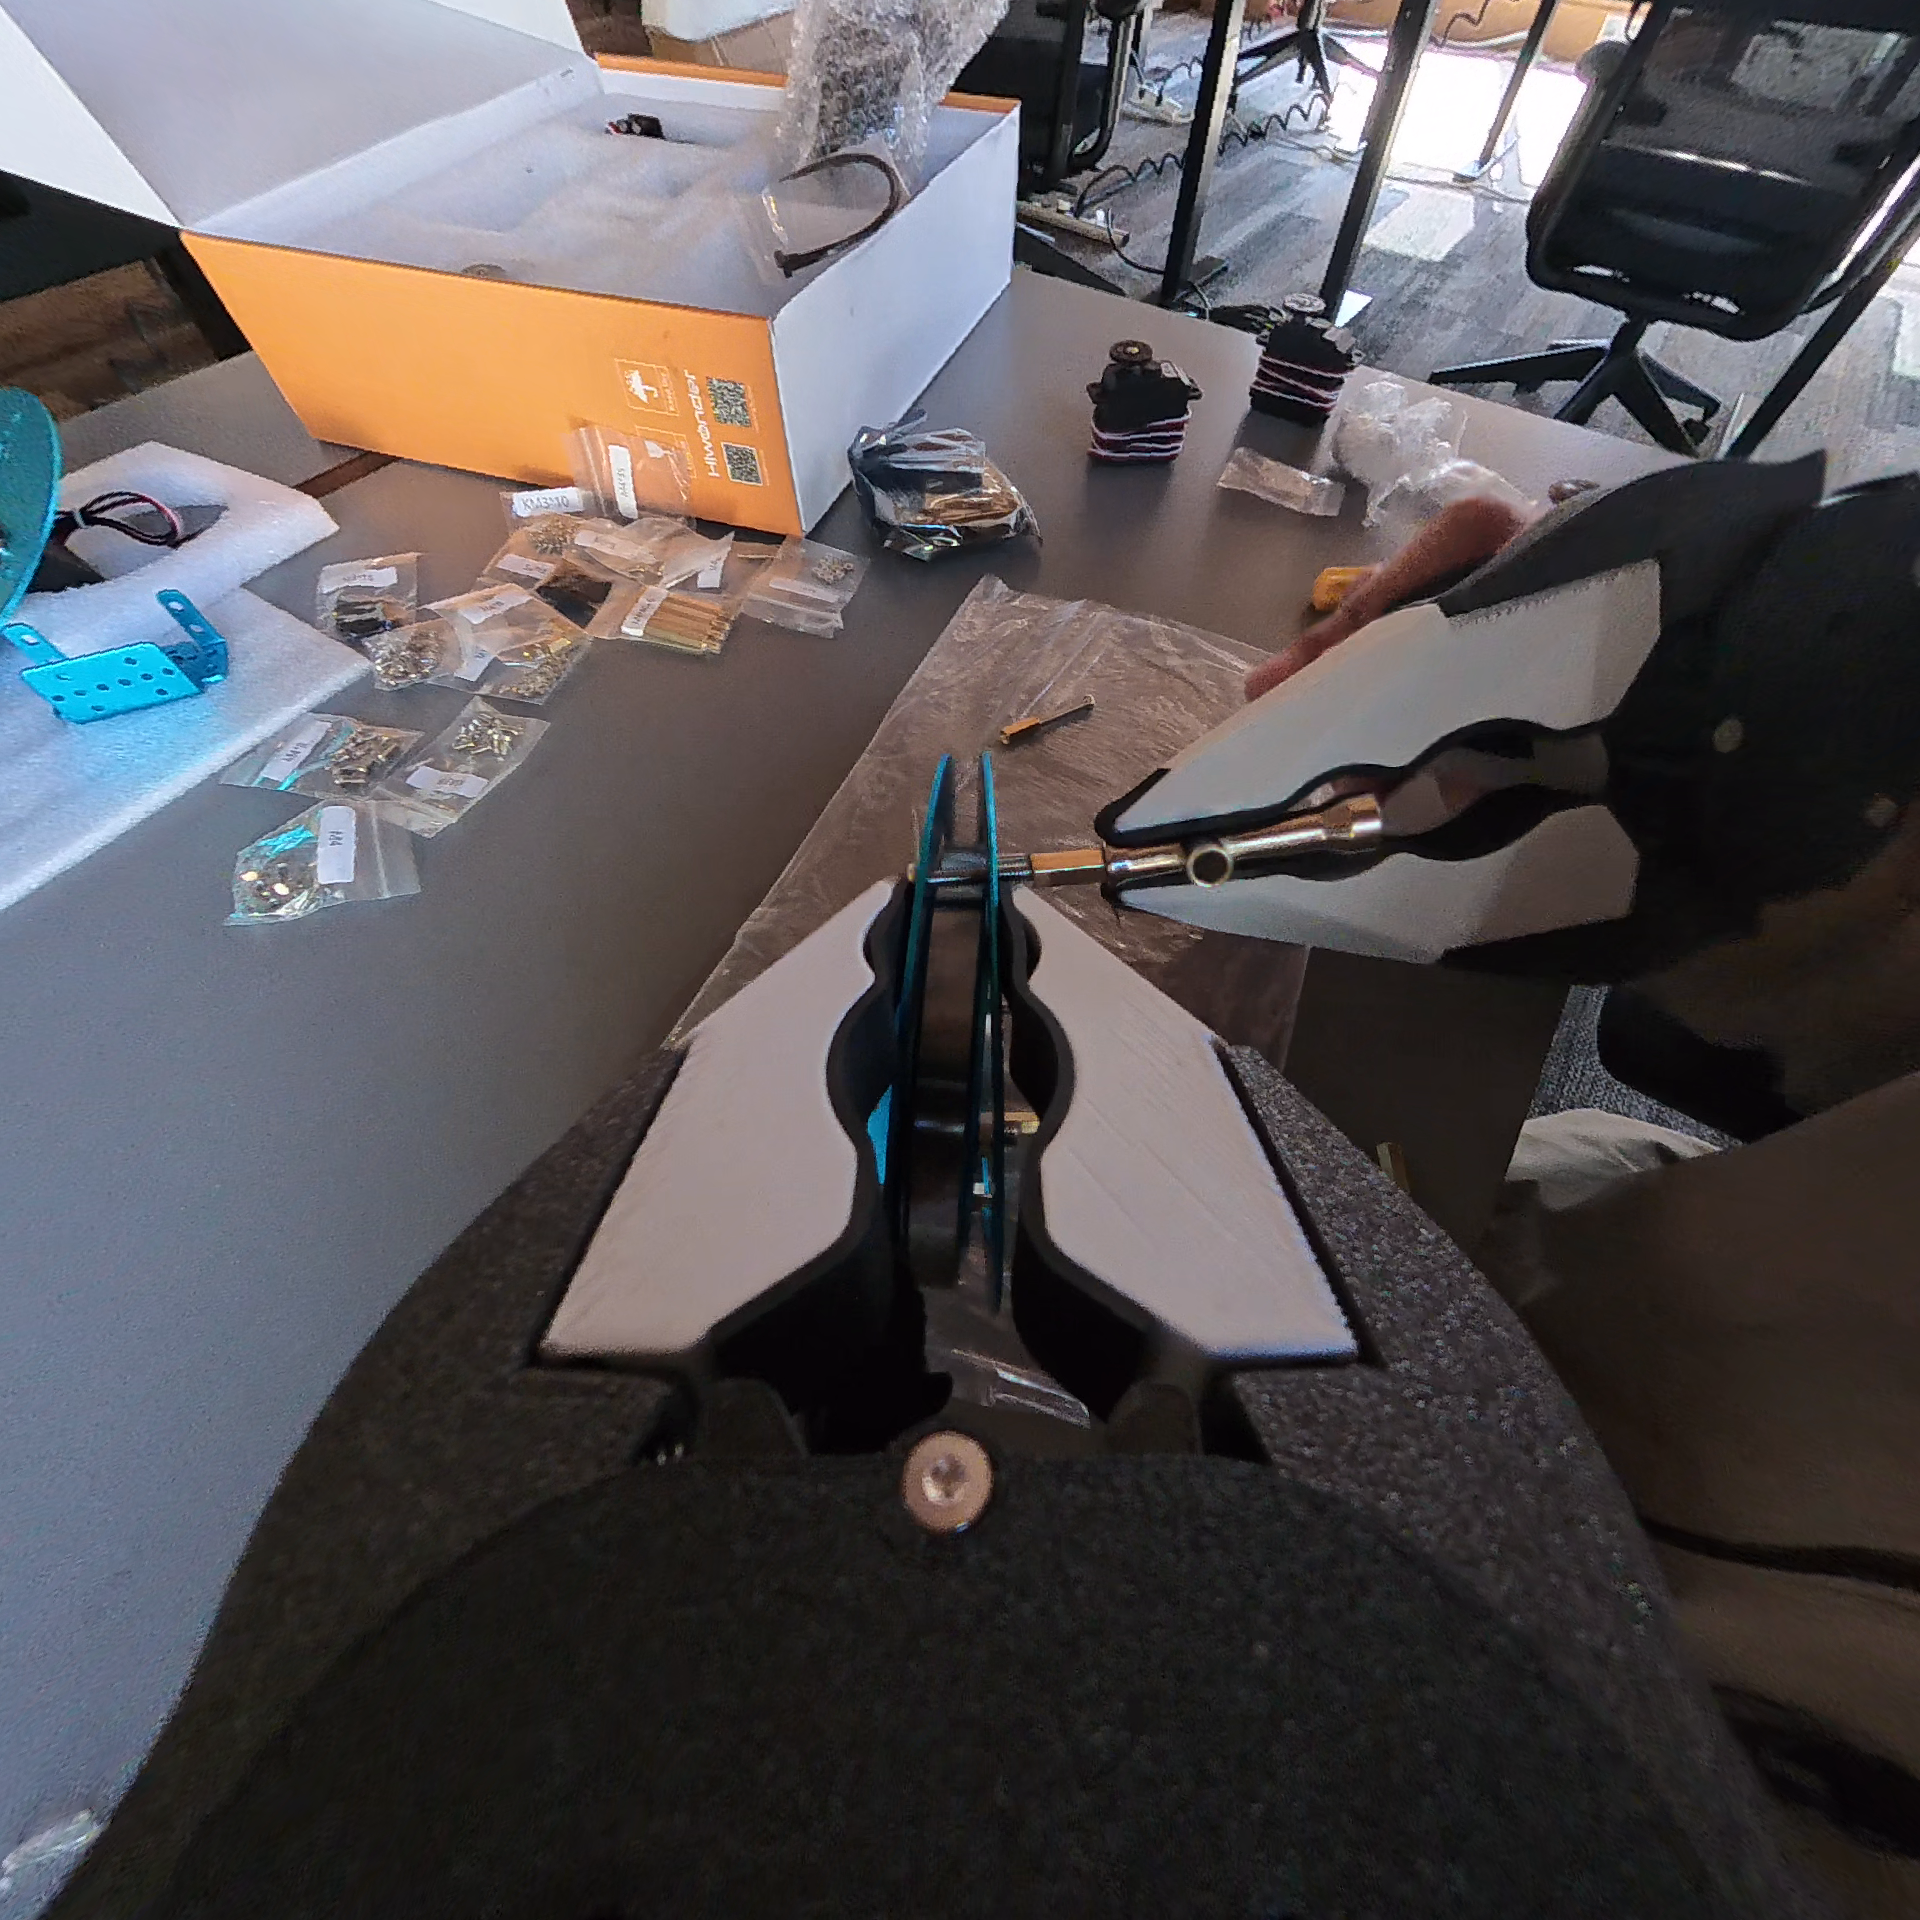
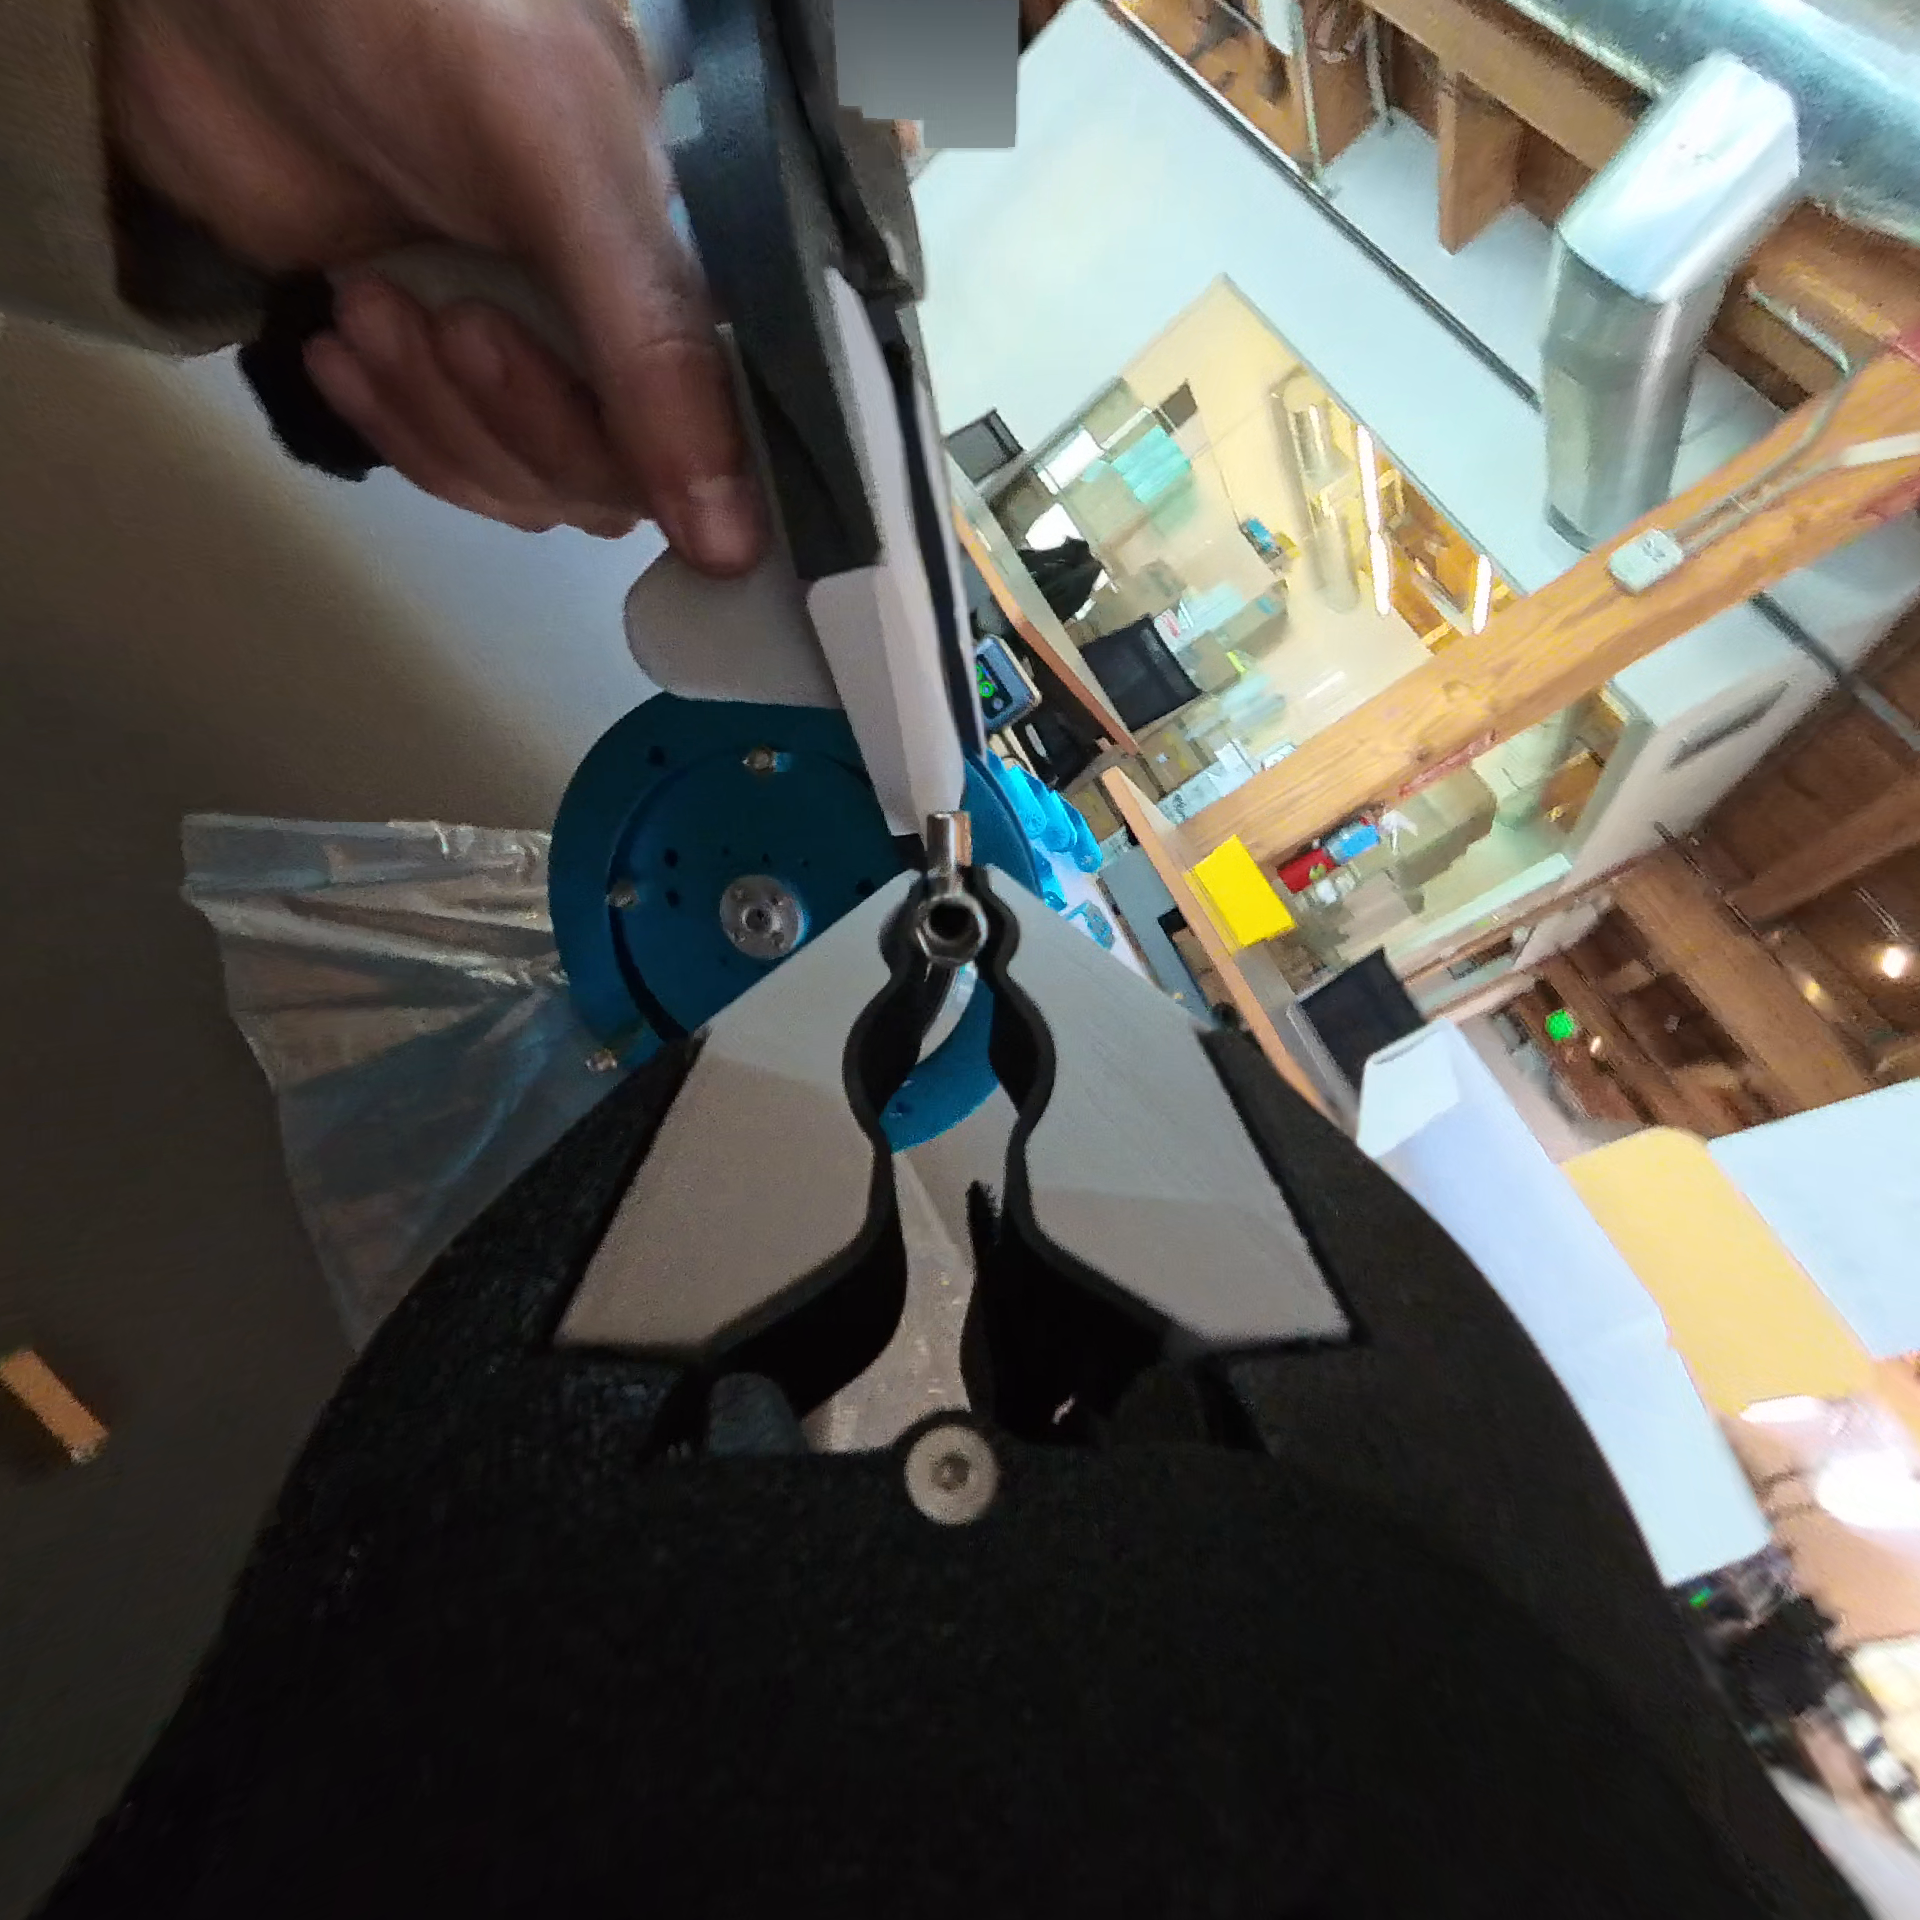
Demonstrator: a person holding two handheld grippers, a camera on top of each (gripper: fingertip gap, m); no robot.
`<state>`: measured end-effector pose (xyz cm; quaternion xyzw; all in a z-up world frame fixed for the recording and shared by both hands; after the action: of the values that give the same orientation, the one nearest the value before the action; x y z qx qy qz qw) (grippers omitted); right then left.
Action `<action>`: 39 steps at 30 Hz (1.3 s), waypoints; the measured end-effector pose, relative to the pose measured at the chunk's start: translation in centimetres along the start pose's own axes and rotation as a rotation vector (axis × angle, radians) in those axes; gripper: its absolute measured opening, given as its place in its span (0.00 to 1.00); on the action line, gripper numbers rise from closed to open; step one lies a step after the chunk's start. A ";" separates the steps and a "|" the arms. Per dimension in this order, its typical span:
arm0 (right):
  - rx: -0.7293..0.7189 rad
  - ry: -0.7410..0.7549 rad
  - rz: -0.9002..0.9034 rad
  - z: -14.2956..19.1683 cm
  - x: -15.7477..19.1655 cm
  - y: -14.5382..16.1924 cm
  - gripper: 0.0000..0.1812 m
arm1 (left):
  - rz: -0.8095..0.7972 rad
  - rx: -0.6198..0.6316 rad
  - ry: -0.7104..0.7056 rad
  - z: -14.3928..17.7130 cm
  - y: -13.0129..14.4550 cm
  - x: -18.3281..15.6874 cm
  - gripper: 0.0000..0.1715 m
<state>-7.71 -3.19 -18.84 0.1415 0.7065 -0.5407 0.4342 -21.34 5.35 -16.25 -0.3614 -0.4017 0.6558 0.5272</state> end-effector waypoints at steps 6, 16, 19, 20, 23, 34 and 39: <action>0.058 0.032 -0.461 -0.3 -0.3 -0.4 0.03 | 0.048 -0.097 -0.018 0.2 0.2 0.1 0.07; -0.148 0.050 -1.069 -1.2 -2.5 -2.1 0.03 | 0.076 -0.479 -0.130 2.0 -0.9 -0.9 0.08; -0.190 -0.004 -1.269 -1.7 -2.7 -2.1 0.03 | -0.016 -0.524 -0.255 2.3 -0.9 -1.4 0.08; -0.204 -0.036 -1.348 -1.9 -2.7 -2.0 0.03 | -0.065 -0.536 -0.296 2.3 -0.9 -1.6 0.08; -0.241 -0.159 -1.611 -2.3 -2.8 -1.6 0.03 | -0.208 -0.543 -0.379 2.6 -0.9 -1.8 0.07; -0.265 -0.210 -1.529 -1.7 -3.1 -2.2 0.03 | -0.418 -0.518 -0.437 3.3 -1.2 -2.8 0.07; -0.109 0.011 -0.702 -0.8 -3.4 -3.7 0.03 | -0.173 -0.456 -0.251 3.0 -1.3 -2.0 0.07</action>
<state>-8.54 -2.94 -13.85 -0.1302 0.7420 -0.6179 0.2251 -23.15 3.06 -13.72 -0.3513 -0.6305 0.5406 0.4323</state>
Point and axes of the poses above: each gripper's, where its closed fingertips meet, z back along the fingers, y out of its underside, x = y × z across the jaws, the point moved 10 cm from there along z, back along the fingers, and after that the axes turned 5 degrees about y, right-handed, at the moved point
